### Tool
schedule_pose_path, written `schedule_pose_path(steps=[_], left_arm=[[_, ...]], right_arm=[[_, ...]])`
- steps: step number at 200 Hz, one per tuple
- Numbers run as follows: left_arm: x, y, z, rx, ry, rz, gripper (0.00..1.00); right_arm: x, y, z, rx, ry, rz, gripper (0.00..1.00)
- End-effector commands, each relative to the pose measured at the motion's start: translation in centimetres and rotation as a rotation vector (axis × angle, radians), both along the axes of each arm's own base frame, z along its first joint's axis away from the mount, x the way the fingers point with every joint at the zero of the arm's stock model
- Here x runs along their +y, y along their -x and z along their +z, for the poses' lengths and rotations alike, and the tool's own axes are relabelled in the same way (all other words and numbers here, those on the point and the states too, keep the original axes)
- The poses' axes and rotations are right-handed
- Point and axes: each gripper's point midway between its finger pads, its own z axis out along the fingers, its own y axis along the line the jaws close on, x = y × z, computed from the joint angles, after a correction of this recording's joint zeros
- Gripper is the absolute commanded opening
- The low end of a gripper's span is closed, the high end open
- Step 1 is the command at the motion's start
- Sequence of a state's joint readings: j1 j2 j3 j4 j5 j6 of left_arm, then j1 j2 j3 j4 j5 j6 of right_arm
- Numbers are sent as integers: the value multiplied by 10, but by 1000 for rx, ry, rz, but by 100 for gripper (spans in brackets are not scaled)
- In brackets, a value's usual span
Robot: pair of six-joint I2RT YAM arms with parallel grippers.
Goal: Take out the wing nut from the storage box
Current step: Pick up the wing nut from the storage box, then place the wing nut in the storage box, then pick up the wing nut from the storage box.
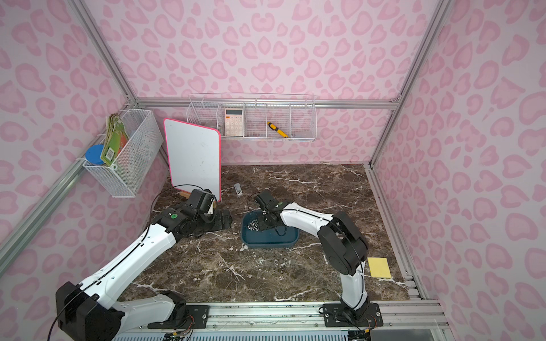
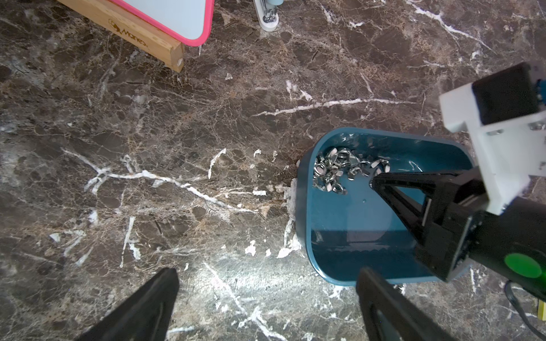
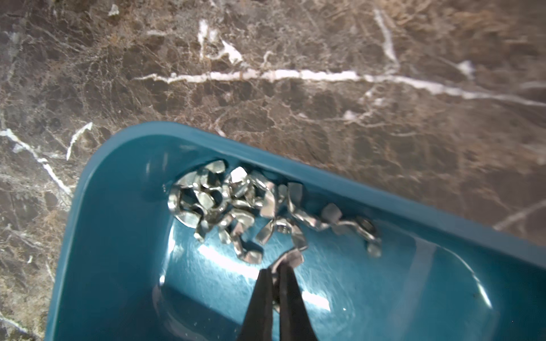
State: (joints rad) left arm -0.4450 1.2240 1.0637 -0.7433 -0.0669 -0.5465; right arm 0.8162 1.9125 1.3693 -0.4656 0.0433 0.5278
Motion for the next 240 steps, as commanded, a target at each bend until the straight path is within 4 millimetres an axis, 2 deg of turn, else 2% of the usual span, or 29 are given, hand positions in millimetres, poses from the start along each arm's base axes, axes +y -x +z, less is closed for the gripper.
schedule_pose_path(steps=[1,58,61,79,101,126,158,163,167,191,204,216,240], left_arm=[[-3,1,0,2,19,-6,99],[-3,4,1,-1,33,-6,99],[-3,4,1,-2,33,-7,99],[-2,6,2,-4,32,-3,99],[-1,6,2,-5,30,-1,99],[-4,6,2,1,39,-9,99],[-16,1,0,22,78,-40,96],[-19,-1,-1,27,84,-44,94],[-21,-2,-2,33,88,-46,93],[-36,-9,-8,78,129,-65,79],[-46,-14,-13,113,158,-69,73],[-58,-19,-17,143,179,-79,69],[-84,-25,-27,179,160,-101,67]], right_arm=[[-19,9,-9,-4,90,-26,7],[-50,17,-46,-9,344,-87,7],[-44,12,-40,-25,332,-90,7],[-34,11,-42,-25,337,-80,12],[-11,12,-33,-26,265,-42,34],[-4,10,-17,-31,189,-47,38],[-19,5,0,-35,120,-84,40],[-20,4,6,-38,97,-93,40],[-28,8,-1,-23,105,-97,40],[-47,8,11,-34,44,-133,44],[-57,8,18,-41,8,-150,49],[-65,9,24,-51,-23,-161,59],[-80,11,37,-73,-74,-173,73]])
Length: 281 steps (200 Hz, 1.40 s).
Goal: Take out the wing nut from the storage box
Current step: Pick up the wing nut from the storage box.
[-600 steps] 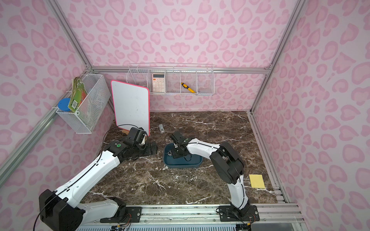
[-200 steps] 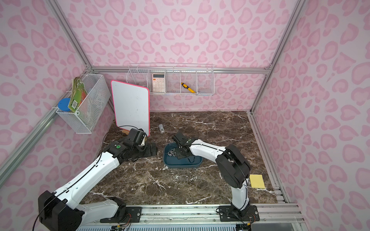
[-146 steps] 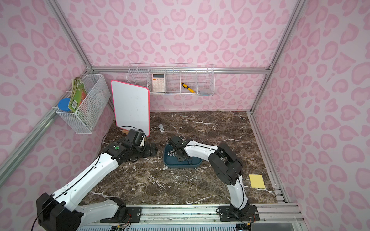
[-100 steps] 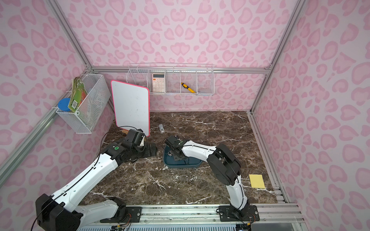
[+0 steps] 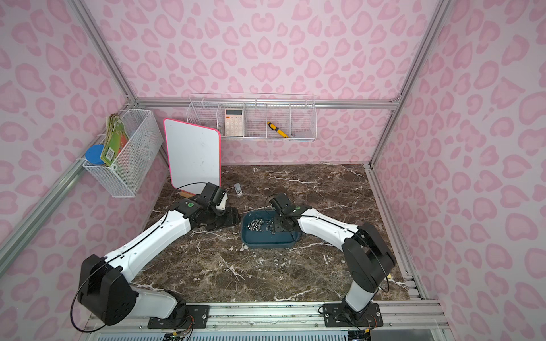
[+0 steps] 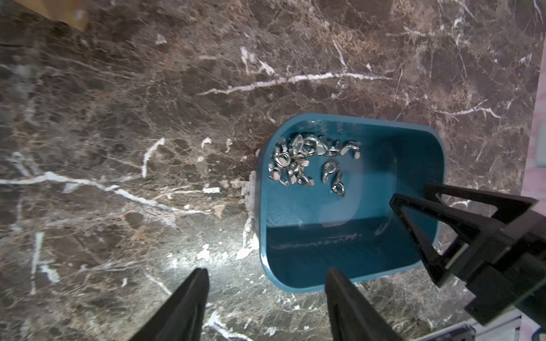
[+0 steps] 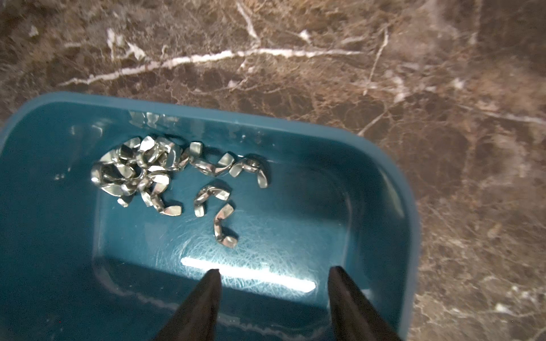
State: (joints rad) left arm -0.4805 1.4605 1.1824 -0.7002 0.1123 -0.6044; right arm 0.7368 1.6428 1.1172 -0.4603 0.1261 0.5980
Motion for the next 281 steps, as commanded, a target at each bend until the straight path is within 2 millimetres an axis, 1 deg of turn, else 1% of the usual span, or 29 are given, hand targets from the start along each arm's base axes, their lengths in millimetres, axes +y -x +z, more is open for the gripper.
schedule_pose_path(steps=[1,16,33,52,55,58,60,63,80,96,108,146,169,208,237,260,265,275,281], left_arm=[[-27,-4,-3,30,29,-23,67],[-44,-9,-9,53,22,-37,63],[-62,-12,-22,99,-3,-44,59],[-75,-16,-37,148,-40,-30,55],[-76,-15,-40,160,-47,-30,53],[-76,-14,-45,175,-56,-26,53],[-80,-17,-41,166,-51,-27,53],[-82,-19,-41,167,-53,-23,51],[-89,-20,-53,205,-80,-12,47],[-94,-20,-62,232,-95,-1,45],[-99,-20,-68,252,-98,2,42],[-118,-18,-91,311,-104,-8,39],[-130,-17,-99,316,-111,-25,39],[-132,-18,-114,335,-127,-10,38],[-128,-22,-121,325,-151,8,37],[-130,-24,-125,321,-151,2,36],[-130,-25,-126,320,-151,5,34],[-130,-25,-127,319,-150,6,24],[-130,-25,-126,317,-147,8,23]], right_arm=[[0,-1,15,-34,-80,10,74],[-10,0,21,-54,-98,7,80],[-22,0,28,-74,-116,-2,86],[-36,1,31,-82,-134,-16,92],[-37,2,31,-82,-136,-16,95],[-40,2,32,-85,-138,-17,97],[-41,2,33,-88,-139,-19,97],[-42,2,33,-89,-139,-20,98],[-53,3,36,-99,-145,-28,98],[-61,3,38,-107,-146,-36,99],[-67,3,38,-109,-148,-43,99],[-80,6,39,-112,-152,-60,99],[-84,10,37,-110,-153,-63,99],[-87,15,40,-121,-171,-64,99],[-88,18,44,-135,-182,-65,99],[-90,20,46,-144,-186,-66,99],[-90,20,46,-145,-188,-66,99],[-91,21,47,-147,-189,-66,99],[-90,22,47,-148,-192,-63,99]])
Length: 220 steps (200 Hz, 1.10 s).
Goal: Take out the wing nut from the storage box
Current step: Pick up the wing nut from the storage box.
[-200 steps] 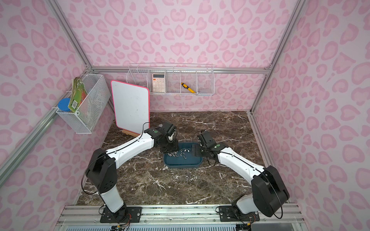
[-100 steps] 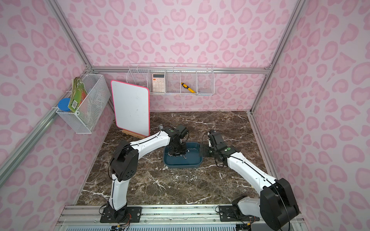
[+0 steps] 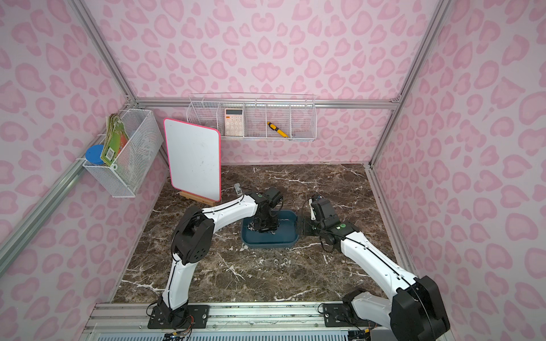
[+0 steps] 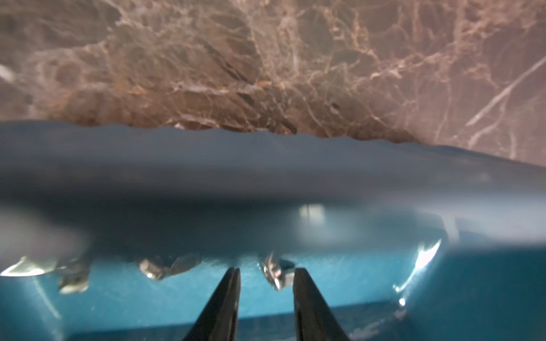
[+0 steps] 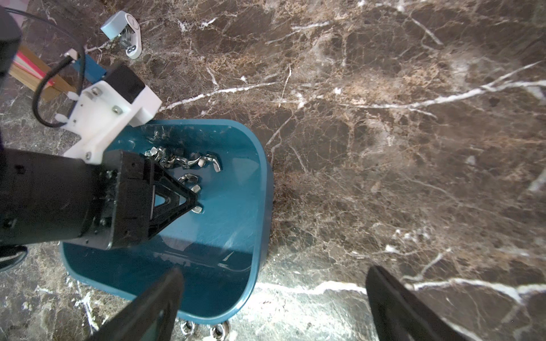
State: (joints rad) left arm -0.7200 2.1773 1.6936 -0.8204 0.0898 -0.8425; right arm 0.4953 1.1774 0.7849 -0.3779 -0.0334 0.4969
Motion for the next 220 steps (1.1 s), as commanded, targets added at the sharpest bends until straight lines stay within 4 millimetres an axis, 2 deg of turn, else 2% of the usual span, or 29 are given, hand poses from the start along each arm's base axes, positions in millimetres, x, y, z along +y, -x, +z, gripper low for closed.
schedule_pose_path(steps=[1,15,52,94,115,120,137,165,173,193,208,220], left_arm=[[0,-1,-2,-3,-2,13,23],[0,-2,0,-14,6,9,16],[3,0,12,-49,30,3,9],[0,3,44,-130,130,-28,3],[-5,3,69,-182,225,-41,3],[0,8,65,-171,231,-43,3],[3,9,78,-191,293,-39,3],[7,11,100,-222,423,-42,2],[8,12,104,-235,438,-50,2],[11,18,112,-257,456,-74,2],[12,22,116,-268,473,-90,2],[13,24,118,-275,482,-96,1]], right_arm=[[1,0,4,-19,-13,2,99],[1,1,5,-26,-24,2,99],[2,2,12,-75,-77,-6,98],[6,-1,12,-44,-85,-19,99],[25,-3,16,-27,-116,31,98],[30,-3,18,-32,-123,45,99],[53,-1,24,-45,-141,99,98],[93,5,30,-32,-223,206,80],[101,6,30,-20,-254,224,71],[116,5,30,15,-316,248,57],[125,3,32,35,-351,262,53],[131,0,34,45,-374,274,45]])
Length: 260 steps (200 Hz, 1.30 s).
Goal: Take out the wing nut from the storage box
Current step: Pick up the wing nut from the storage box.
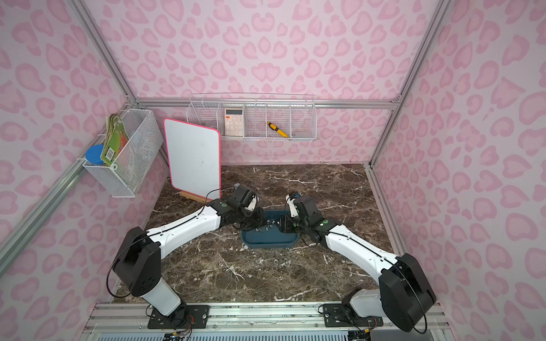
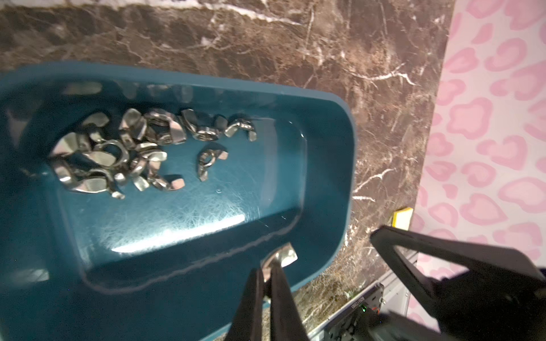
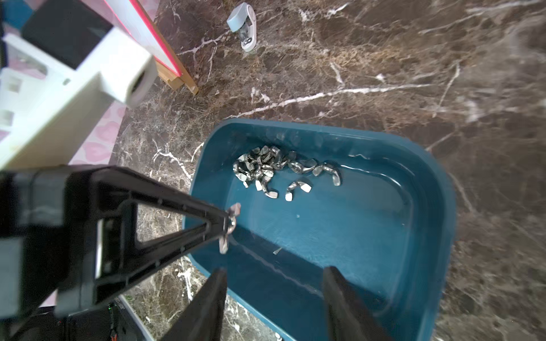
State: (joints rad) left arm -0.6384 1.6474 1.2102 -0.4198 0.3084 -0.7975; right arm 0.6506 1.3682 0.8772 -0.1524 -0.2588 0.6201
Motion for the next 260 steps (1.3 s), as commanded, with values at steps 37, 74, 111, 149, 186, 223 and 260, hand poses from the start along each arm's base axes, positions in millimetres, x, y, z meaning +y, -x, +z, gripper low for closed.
schedule_pose_path(steps=[37,74,111,149,186,223,260], left_arm=[[-3,4,16,-57,49,-50,0],[-2,5,18,-63,50,-57,0],[-3,5,18,-61,52,-61,0],[-5,5,19,-64,64,-70,0],[-5,6,21,-66,72,-72,0],[-5,7,22,-69,75,-73,0],[-3,9,23,-77,75,-70,0]], right_arm=[[23,-14,13,73,-153,25,35],[27,-18,13,94,-192,34,31],[33,-18,11,110,-201,53,32],[37,-18,8,122,-204,65,29],[42,-17,7,134,-211,77,26],[48,-13,5,144,-212,93,21],[50,-12,3,153,-218,98,3]])
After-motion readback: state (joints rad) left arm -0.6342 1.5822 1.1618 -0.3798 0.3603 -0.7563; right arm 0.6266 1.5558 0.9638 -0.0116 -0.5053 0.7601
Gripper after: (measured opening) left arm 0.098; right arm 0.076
